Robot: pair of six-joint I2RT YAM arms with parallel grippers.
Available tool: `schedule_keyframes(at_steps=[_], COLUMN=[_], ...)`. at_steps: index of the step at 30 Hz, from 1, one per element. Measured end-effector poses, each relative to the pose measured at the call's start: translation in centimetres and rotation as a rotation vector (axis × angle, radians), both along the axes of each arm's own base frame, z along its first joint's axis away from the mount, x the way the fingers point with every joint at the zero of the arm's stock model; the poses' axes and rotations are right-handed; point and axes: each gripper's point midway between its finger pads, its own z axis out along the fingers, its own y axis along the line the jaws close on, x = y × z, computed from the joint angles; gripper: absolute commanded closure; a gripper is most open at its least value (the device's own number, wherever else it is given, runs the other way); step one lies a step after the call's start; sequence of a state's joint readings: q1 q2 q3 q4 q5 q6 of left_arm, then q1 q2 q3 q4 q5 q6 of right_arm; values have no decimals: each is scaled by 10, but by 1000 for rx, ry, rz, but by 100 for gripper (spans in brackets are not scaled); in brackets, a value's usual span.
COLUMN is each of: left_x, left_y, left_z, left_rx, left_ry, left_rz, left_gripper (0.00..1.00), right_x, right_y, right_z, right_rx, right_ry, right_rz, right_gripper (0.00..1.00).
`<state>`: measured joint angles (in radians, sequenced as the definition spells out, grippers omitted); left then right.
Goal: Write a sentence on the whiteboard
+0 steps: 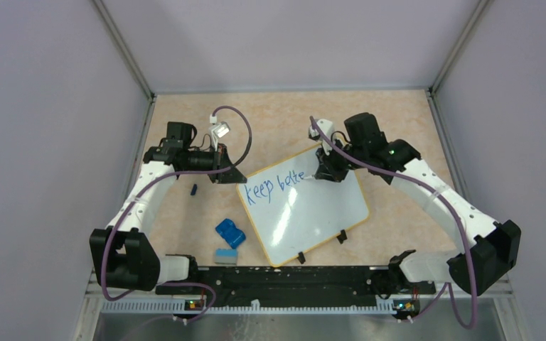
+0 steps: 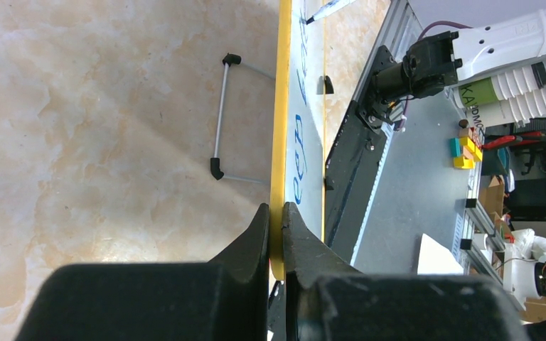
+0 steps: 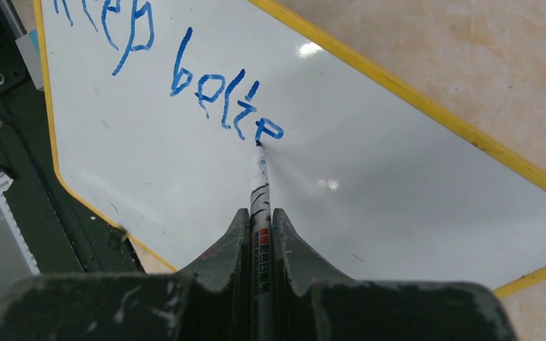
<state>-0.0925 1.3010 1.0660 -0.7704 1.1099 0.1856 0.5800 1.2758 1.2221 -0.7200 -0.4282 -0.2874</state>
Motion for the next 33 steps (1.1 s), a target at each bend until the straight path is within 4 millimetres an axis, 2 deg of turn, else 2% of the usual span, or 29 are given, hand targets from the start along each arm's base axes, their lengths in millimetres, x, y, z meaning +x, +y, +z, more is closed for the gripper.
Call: schedule_keyframes(at_steps=[13,23,33], left_x=[0,-1,-1], left_y=[0,0,-1], left_z=[0,0,1], left_rx=[0,-2,-3], left_ry=[0,1,0], left_rz=[0,-2,-3], left_gripper=[100,100,100], right_x=[3,8,13], right_y=[-9,-5,-7], right_z=[0,25,24], right_rx=[-19,17,2], right_ry=[0,-47,-59], right_rz=[-25,-21,-42], right_gripper=[100,100,100])
